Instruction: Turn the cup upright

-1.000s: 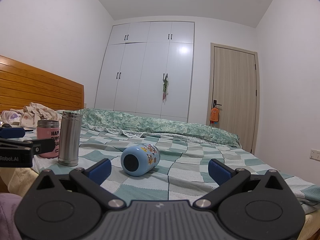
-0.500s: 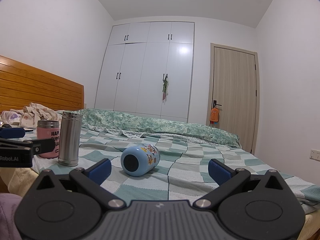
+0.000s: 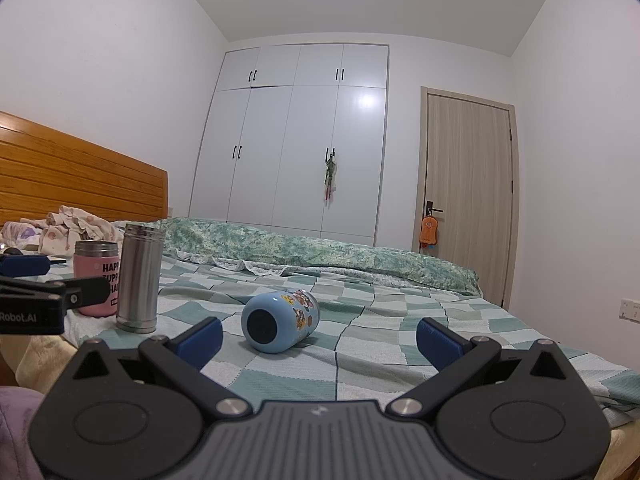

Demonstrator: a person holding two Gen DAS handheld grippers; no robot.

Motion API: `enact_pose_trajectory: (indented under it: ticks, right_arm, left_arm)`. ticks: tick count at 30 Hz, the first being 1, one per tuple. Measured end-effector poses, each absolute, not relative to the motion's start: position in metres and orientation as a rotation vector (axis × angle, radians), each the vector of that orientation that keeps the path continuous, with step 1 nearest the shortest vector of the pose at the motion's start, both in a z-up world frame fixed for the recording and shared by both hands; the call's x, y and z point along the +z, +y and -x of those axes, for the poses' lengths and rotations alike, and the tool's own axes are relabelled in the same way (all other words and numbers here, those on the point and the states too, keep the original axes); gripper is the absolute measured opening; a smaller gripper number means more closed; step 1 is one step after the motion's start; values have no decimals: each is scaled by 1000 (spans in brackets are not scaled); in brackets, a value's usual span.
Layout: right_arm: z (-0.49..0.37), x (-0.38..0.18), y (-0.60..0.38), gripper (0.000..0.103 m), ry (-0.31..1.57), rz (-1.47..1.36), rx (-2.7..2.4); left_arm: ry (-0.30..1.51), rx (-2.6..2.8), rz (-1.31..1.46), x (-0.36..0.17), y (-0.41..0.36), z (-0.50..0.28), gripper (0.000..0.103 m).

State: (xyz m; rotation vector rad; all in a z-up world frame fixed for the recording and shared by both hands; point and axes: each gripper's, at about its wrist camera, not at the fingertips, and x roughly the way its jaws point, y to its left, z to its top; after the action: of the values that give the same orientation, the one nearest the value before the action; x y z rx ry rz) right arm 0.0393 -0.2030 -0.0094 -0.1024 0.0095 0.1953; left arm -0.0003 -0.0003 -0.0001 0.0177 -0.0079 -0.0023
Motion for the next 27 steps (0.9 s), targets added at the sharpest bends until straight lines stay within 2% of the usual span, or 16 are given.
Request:
enact_pose_trajectory:
  ticks: [27]
  right_arm:
    - [-40, -10, -202, 103, 10, 105, 195]
  left_arm:
    - [-3, -2, -13, 3, -3, 0, 103]
